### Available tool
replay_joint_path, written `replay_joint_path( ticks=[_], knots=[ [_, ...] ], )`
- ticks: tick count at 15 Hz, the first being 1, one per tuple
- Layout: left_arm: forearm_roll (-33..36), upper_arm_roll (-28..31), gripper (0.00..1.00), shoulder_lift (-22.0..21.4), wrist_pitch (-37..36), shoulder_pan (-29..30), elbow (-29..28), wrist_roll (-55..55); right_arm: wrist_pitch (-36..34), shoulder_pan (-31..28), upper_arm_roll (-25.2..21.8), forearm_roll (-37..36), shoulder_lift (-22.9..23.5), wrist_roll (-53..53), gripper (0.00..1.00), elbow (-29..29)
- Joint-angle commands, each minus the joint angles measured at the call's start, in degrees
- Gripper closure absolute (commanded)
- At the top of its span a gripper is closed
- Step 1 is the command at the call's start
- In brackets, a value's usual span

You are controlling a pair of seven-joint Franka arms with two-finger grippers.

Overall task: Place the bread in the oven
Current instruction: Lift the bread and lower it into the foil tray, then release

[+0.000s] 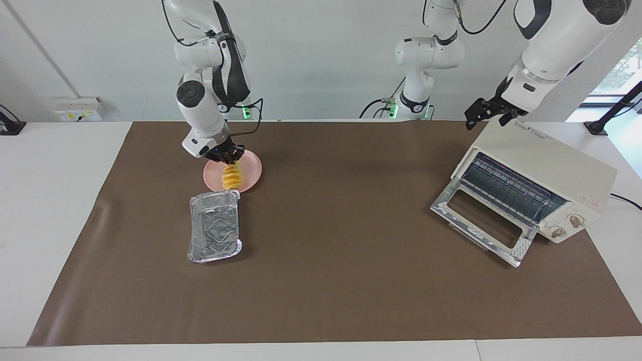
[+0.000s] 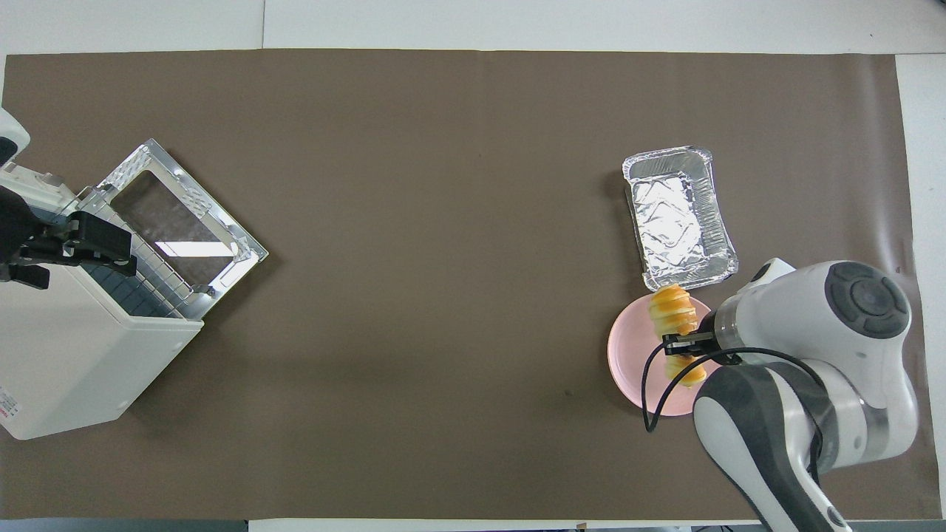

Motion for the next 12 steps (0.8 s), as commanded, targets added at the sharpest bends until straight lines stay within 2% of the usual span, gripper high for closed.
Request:
replay_joint_path(
  ticks=[1, 4, 8, 12],
  knots=[
    [-0.9, 0.1, 0.00, -1.0, -0.4, 0.3, -0.6, 0.4, -7.1, -4.4, -0.1, 0.3, 4.7, -3.0, 1.00, 12.3],
    [-0.9, 0.1, 0.00, -1.0, -0.4, 0.3, -0.6, 0.4, -4.8, -7.1, -0.1, -0.2, 9.7, -7.7, 1.00, 18.2],
    [-0.9, 0.1, 0.00, -1.0, -0.4, 0.3, -0.6, 0.4, 2.7, -6.4, -0.1, -0.4, 17.5, -7.7, 1.00, 23.1],
    [-0.9, 0.1, 0.00, -1.0, -0.4, 0.3, -0.6, 0.4, 8.1, -5.2, 0.1, -0.3, 21.3, -7.5, 1.00, 23.3]
  ],
)
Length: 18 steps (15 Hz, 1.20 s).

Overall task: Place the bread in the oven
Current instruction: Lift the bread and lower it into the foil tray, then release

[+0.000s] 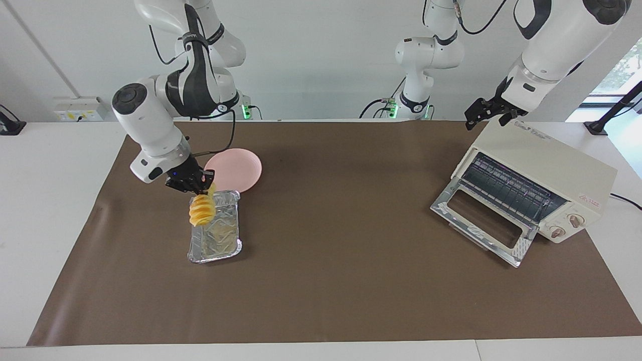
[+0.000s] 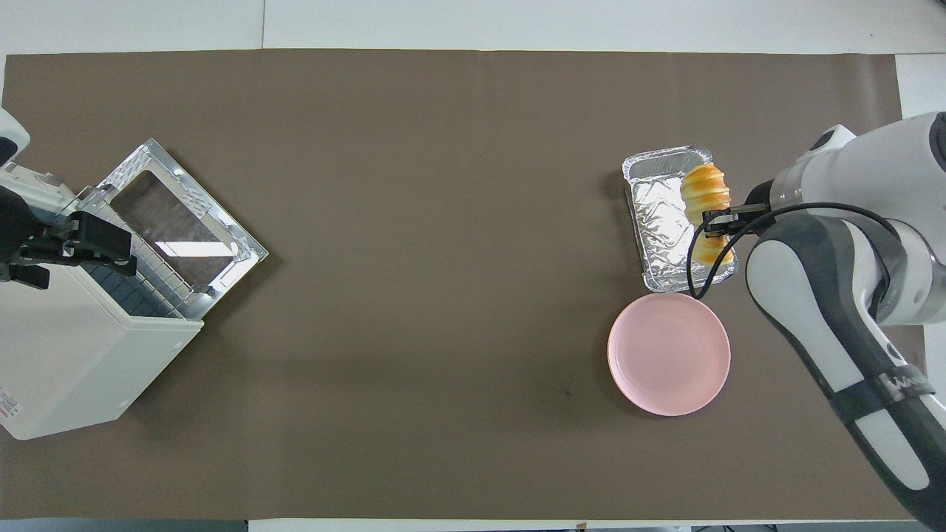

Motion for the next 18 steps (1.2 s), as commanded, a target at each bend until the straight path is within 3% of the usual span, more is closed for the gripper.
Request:
replay_joint_path(
  ticks=[1, 14, 15, 16, 17, 18],
  knots=[
    [-0.9, 0.1, 0.00, -1.0, -0.4, 0.3, -0.6, 0.4, 2.0, 0.7, 0.2, -0.1, 2.1, -0.6, 1.00, 1.5],
    [-0.9, 0.1, 0.00, -1.0, -0.4, 0.3, -0.6, 0.4, 10.3, 1.3, 0.5, 0.3, 7.2, -0.4, 0.98, -3.1],
    [-0.9, 0.1, 0.00, -1.0, -0.4, 0.3, -0.6, 0.4, 11.1, 2.1, 0.4, 0.3, 7.3, -0.7, 0.71, -3.0],
    [-0.9, 0.1, 0.00, -1.0, -0.4, 0.3, -0.6, 0.4, 11.2, 2.1, 0.4, 0.3, 7.6, -0.7, 0.35, -2.5],
    [-0.9, 0.1, 0.00, -1.0, -0.4, 0.3, -0.6, 0.4, 11.0, 1.9, 0.4, 0.1, 7.6, -0.9, 0.06, -2.2],
    [-0.9, 0.1, 0.00, -1.0, -0.4, 0.3, -0.5, 0.4, 10.4, 1.6, 0.4, -0.1, 7.6, -1.1, 0.00, -1.1]
  ],
)
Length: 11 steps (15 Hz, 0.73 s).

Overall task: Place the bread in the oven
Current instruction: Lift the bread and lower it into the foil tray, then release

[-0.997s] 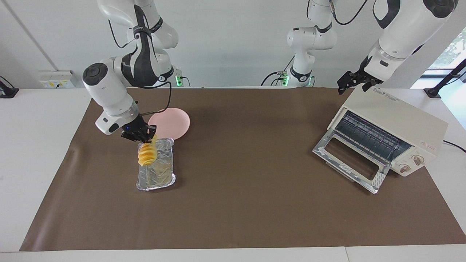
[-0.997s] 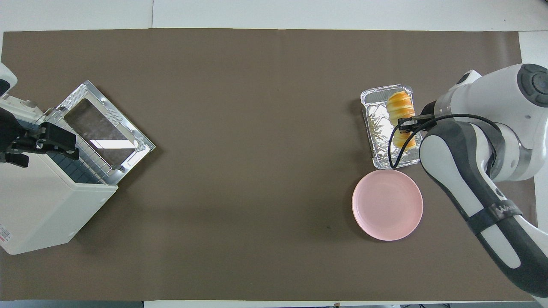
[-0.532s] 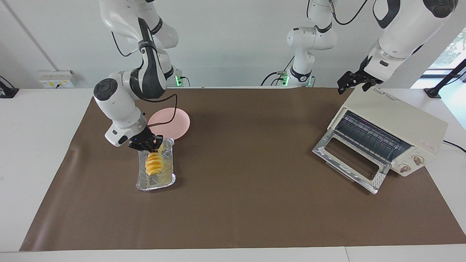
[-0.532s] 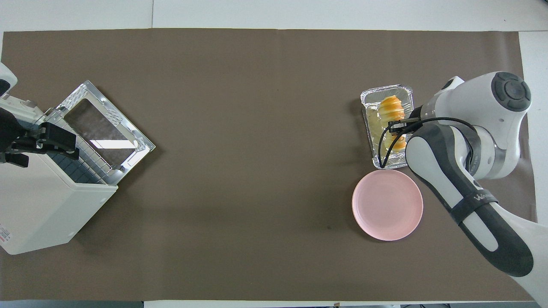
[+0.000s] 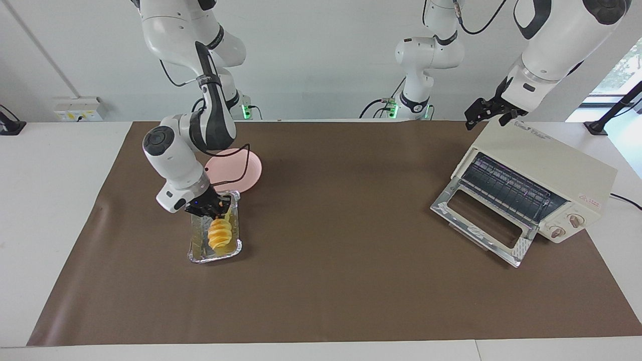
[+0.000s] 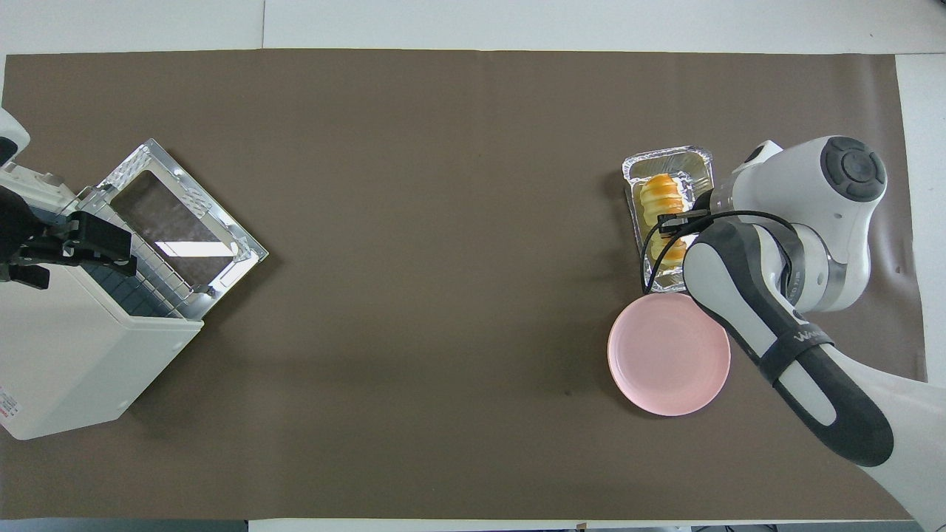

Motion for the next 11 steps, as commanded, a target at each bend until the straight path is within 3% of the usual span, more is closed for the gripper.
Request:
replay_joint_path(
  ticks=[1, 3, 6, 11],
  knots=[
    [-0.9, 0.1, 0.00, -1.0, -0.4, 0.3, -0.6, 0.4, -1.1, -0.8, 0.2, -0.1, 0.2, -1.8, 0.00, 2.7],
    [-0.9, 0.1, 0.00, -1.0, -0.4, 0.3, -0.6, 0.4, -4.5, -1.5, -0.1, -0.4, 0.3, -4.7, 0.00, 5.8],
    [-0.9, 0.1, 0.00, -1.0, -0.4, 0.3, -0.6, 0.4, -4.3, -4.4, -0.1, -1.4, 0.5, -9.2, 0.00, 5.9],
    [-0.9, 0.1, 0.00, -1.0, -0.4, 0.3, -0.6, 0.4, -1.4, -5.9, -0.1, -2.6, 0.8, -10.4, 0.00, 1.9]
  ],
)
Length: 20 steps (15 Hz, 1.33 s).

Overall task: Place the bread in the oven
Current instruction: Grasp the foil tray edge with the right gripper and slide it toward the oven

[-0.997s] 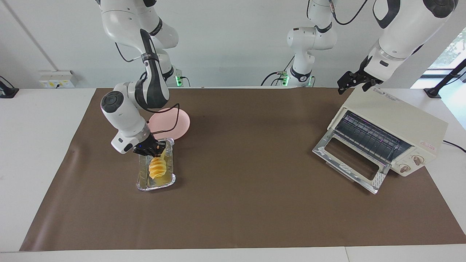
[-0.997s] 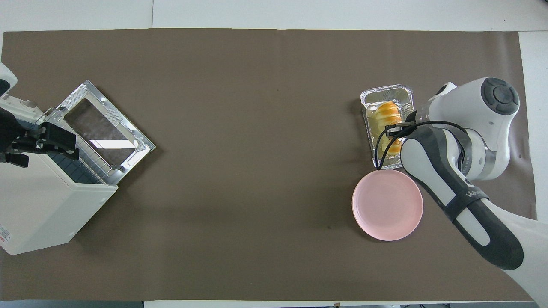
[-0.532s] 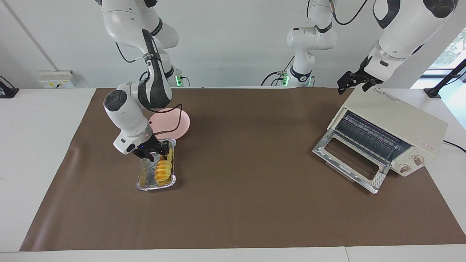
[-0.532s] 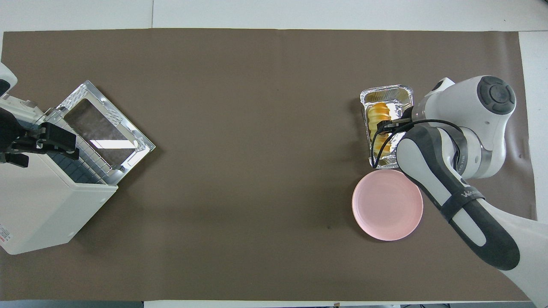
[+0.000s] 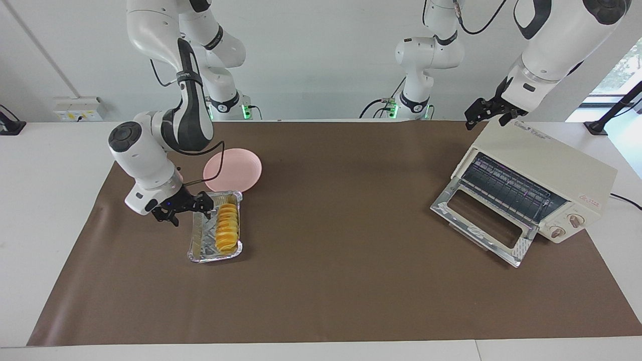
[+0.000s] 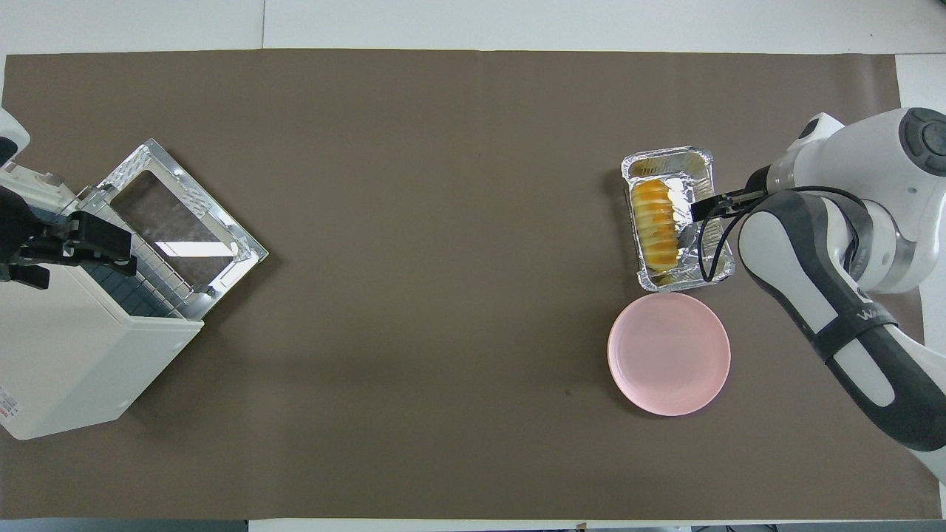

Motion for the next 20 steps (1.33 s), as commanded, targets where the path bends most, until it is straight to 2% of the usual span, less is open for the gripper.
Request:
replay_joint_path(
  ticks=[1, 3, 4, 5, 6, 7, 8, 12, 15, 17, 20],
  knots=[
    [-0.9, 0.1, 0.00, -1.0, -0.4, 0.3, -0.5, 0.4, 4.2, -0.6, 0.6, -0.9, -0.1, -0.7, 0.00, -4.1],
    [-0.9, 0.1, 0.00, -1.0, -0.4, 0.3, -0.6, 0.4, 6.1, -1.7, 0.6, -0.9, 0.4, -1.1, 0.00, -5.4],
    [-0.9, 0.1, 0.00, -1.0, -0.4, 0.3, -0.5, 0.4, 6.2, -2.3, 0.6, -1.0, 0.9, -1.7, 0.03, -5.5],
    [-0.9, 0.1, 0.00, -1.0, -0.4, 0.3, -0.6, 0.4, 6.2, -2.4, 0.6, -0.9, 1.3, -2.1, 0.16, -5.6],
    [-0.9, 0.1, 0.00, -1.0, -0.4, 0.3, -0.6, 0.4, 6.4, -2.4, 0.6, -0.9, 1.5, -2.1, 0.35, -5.8],
    [-0.9, 0.1, 0.00, -1.0, -0.4, 0.3, -0.6, 0.4, 6.4, -2.3, 0.6, -0.9, 1.7, -2.0, 0.71, -5.9],
    [-0.9, 0.1, 0.00, -1.0, -0.4, 0.3, -0.6, 0.4, 6.5, -2.3, 0.6, -0.9, 1.7, -2.0, 1.00, -5.7],
    [-0.9, 0.1, 0.00, -1.0, -0.4, 0.3, -0.6, 0.4, 8.2, -1.2, 0.9, -0.6, 2.2, -1.8, 1.00, -4.3],
    [-0.9, 0.1, 0.00, -1.0, -0.4, 0.3, -0.6, 0.4, 3.5, 2.6, 1.0, 0.9, 3.0, -0.5, 1.00, 3.0],
    [-0.9, 0.1, 0.00, -1.0, -0.4, 0.3, -0.6, 0.4, 1.3, 6.0, 1.0, 1.9, 4.1, 4.7, 1.00, 7.1],
    [-0.9, 0.1, 0.00, -1.0, -0.4, 0.3, -0.6, 0.4, 1.8, 12.4, 1.0, 2.0, 4.5, 15.0, 1.00, 8.6]
  ],
)
